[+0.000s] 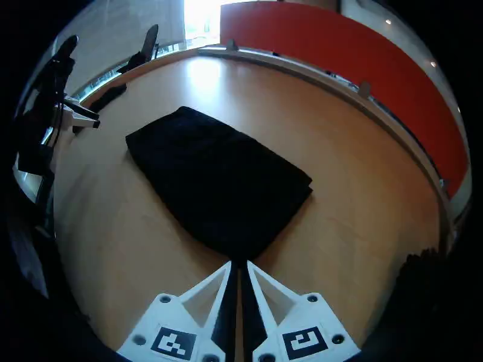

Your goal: Fold towel

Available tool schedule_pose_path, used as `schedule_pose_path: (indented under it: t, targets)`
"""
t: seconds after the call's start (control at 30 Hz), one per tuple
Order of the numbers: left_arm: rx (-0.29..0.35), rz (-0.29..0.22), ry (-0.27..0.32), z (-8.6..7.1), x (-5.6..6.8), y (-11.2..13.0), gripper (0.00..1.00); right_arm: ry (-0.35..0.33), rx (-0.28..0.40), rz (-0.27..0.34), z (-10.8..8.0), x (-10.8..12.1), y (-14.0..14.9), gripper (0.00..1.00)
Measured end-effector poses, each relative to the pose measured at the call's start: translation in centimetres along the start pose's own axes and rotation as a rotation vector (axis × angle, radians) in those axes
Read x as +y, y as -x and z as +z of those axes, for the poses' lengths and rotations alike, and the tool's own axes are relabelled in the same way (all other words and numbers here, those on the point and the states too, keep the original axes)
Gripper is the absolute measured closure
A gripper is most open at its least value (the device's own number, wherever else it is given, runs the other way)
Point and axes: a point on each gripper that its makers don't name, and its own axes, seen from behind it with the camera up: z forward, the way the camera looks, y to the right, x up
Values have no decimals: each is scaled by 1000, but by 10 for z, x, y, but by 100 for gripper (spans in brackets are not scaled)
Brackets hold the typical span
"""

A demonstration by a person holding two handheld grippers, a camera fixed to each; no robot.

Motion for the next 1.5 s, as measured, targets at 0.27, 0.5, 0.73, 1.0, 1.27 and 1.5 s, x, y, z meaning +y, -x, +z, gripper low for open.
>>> schedule_pose_path:
  t: [0.27,0.5,0.73,1.0,1.27,1.5]
  targets:
    - [4,-2,-5,-2,-3,-2,33,39,56,-30,-15,6,-29,94]
    - [10,1,-6,-3,-2,-6,33,71,125,-64,-34,13,-67,94]
    - [18,0,-4,-5,-1,-9,33,100,187,-93,-54,23,-100,94]
    - [22,1,-6,-7,0,-12,33,116,226,-131,-74,31,-123,94]
    - [24,0,-7,-7,1,-13,33,125,242,-149,-84,36,-132,94]
    - [21,3,-5,-7,4,-10,33,114,242,-161,-80,31,-133,94]
